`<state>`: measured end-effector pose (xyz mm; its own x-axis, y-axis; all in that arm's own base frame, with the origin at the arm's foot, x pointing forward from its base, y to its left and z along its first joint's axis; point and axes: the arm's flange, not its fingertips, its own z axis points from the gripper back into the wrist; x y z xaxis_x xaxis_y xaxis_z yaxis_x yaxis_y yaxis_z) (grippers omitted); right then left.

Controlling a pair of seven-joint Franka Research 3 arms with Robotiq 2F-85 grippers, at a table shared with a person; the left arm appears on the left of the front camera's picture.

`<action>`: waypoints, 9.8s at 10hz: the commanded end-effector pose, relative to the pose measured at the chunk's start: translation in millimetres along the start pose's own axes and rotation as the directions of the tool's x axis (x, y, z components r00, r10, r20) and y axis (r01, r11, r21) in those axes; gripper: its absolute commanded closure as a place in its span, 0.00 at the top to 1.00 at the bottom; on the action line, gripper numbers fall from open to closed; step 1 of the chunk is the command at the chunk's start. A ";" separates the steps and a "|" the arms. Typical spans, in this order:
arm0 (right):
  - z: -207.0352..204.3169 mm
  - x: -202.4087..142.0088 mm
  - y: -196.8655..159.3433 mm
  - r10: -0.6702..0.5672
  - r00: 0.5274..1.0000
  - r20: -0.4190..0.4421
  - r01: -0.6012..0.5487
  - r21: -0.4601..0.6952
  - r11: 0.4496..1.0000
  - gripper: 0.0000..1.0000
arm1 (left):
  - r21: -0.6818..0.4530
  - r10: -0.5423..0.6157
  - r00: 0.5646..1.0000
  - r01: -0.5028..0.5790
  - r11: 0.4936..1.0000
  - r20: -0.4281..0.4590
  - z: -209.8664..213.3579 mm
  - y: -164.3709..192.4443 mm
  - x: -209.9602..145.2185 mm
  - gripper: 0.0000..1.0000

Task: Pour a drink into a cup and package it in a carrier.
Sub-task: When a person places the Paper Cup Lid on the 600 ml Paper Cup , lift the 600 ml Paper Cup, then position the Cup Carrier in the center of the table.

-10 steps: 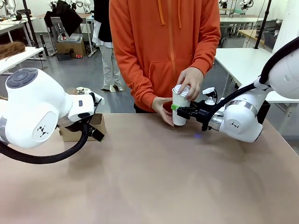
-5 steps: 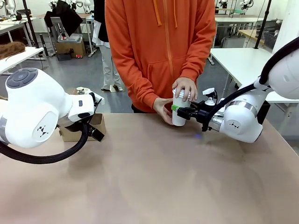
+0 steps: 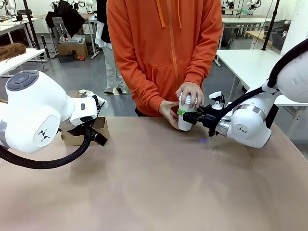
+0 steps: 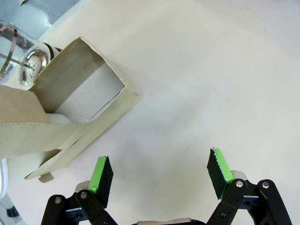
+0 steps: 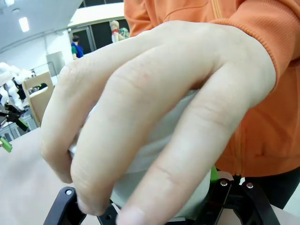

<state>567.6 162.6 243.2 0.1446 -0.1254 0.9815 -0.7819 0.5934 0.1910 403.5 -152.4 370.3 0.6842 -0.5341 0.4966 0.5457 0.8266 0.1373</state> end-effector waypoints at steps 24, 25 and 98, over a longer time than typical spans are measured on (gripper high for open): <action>23.8 75.2 3.0 0.081 0.997 -0.008 -0.080 0.050 0.996 0.80 | -0.002 0.002 1.000 -0.002 1.000 0.001 0.4 0.5 -0.2 1.00; 33.7 104.4 4.2 0.093 0.996 0.001 -0.093 0.062 0.994 0.80 | -0.002 0.002 1.000 -0.002 1.000 0.001 0.4 0.5 -0.2 1.00; 105.9 291.1 71.2 0.171 0.985 -0.015 -0.168 0.130 0.977 0.80 | 0.213 0.617 0.742 -0.579 0.787 -0.263 115.9 -168.6 213.2 0.02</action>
<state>488.6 82.9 536.3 0.0273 -0.0084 0.9996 -0.8668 0.4979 0.0278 398.5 -386.1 561.6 0.9804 0.0515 0.1899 -0.0506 0.9987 -0.0096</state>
